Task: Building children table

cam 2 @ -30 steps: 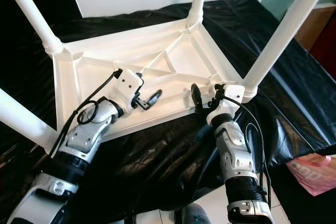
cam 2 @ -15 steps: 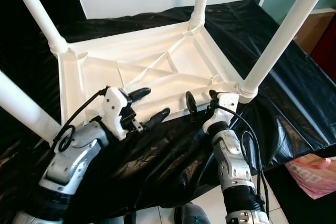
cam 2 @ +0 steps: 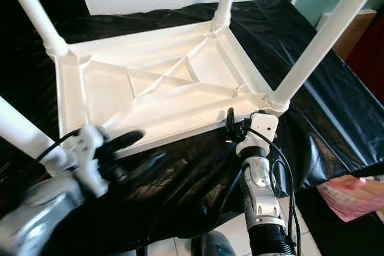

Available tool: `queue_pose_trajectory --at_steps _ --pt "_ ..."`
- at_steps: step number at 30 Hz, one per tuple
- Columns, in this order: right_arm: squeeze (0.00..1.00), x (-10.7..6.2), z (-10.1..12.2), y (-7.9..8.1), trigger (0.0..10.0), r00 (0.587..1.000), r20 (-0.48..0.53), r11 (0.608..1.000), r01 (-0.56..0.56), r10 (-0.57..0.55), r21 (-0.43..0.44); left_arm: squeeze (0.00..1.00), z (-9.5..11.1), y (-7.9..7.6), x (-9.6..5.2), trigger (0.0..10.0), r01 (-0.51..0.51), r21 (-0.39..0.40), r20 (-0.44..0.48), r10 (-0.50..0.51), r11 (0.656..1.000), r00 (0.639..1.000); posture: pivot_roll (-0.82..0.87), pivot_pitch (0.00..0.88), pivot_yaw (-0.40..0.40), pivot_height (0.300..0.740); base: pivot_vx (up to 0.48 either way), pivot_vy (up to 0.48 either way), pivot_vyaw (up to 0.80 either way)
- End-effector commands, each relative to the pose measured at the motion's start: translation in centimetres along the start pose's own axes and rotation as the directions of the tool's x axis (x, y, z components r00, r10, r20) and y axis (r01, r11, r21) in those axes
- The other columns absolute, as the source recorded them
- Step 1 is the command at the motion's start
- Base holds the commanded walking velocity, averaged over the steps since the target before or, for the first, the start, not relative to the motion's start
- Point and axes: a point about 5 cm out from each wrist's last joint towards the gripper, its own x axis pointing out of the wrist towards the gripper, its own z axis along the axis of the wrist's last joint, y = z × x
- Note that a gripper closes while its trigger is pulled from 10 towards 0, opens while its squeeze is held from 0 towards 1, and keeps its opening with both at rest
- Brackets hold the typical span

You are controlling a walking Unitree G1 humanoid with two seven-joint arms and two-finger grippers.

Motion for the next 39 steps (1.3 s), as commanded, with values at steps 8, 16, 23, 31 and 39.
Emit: queue_pose_trajectory --at_steps 8,16,23,31,39 --pt "0.00 0.3 -1.6 -0.1 10.0 0.997 -0.074 0.998 0.025 -0.029 -0.050 0.00 0.5 -1.0 -4.9 10.0 0.096 0.002 -0.157 -0.095 0.995 0.983 0.17 0.157 -0.118 0.740 0.000 0.000 0.00" --pt "0.00 1.3 -2.0 -0.2 10.0 0.995 -0.095 0.998 0.033 -0.039 -0.061 0.00 0.5 -0.9 -8.6 10.0 -0.020 0.003 -0.285 0.020 1.000 0.958 0.22 0.153 -0.140 0.740 0.000 0.000 0.00" --pt "0.00 1.9 -2.0 0.1 10.0 0.995 -0.098 0.998 0.024 -0.030 -0.063 0.00 0.2 2.6 -13.9 10.0 -0.247 0.068 -0.396 0.253 0.967 0.883 0.25 0.144 -0.143 0.740 0.000 0.000 0.00" --pt "0.00 1.1 -1.9 1.1 10.0 0.997 -0.079 0.997 -0.015 0.009 -0.072 0.00 1.7 10.5 -17.4 10.0 -0.566 0.231 -0.256 0.611 0.791 0.749 0.23 0.134 -0.132 0.740 0.000 0.000 0.00" --pt "0.00 -0.3 -1.7 0.6 10.0 0.998 -0.056 0.995 -0.028 0.023 -0.099 0.00 4.0 16.0 -14.0 10.0 -0.697 0.246 0.022 0.715 0.673 0.699 0.18 0.144 -0.102 0.740 0.000 0.000 0.00"
